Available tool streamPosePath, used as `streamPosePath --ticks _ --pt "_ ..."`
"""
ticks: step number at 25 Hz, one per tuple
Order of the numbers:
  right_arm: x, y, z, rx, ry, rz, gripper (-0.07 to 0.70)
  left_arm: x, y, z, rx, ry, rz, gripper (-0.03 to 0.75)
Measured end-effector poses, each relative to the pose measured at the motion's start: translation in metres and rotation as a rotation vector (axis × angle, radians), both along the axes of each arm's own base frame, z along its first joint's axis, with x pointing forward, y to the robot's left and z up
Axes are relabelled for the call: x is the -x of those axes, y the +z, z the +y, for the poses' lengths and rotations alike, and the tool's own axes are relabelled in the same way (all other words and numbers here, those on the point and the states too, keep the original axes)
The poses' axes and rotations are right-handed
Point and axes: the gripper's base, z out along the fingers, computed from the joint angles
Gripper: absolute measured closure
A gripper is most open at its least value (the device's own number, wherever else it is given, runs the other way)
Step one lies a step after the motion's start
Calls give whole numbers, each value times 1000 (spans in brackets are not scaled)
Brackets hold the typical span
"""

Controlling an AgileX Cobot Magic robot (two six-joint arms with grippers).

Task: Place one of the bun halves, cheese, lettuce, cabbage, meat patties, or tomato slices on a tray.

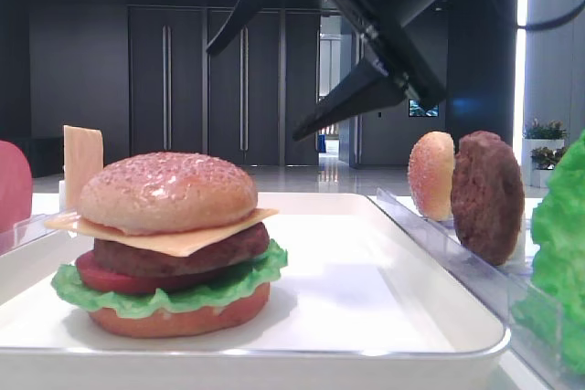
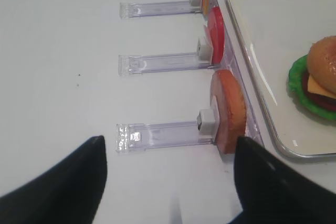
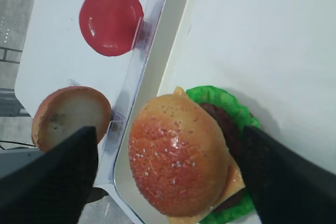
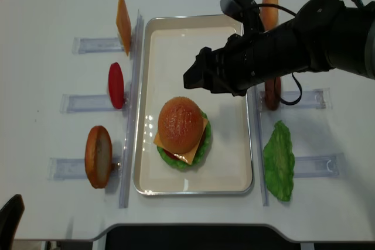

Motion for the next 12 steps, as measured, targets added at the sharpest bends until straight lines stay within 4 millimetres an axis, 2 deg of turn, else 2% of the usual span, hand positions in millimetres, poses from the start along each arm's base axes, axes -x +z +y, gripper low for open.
streamPosePath --ticks 6,12 --pt "5 29 -8 59 -5 -28 100 0 0 0 0 0 0 139" --pt "7 50 -18 203 -7 -34 100 0 0 0 0 0 0 139"
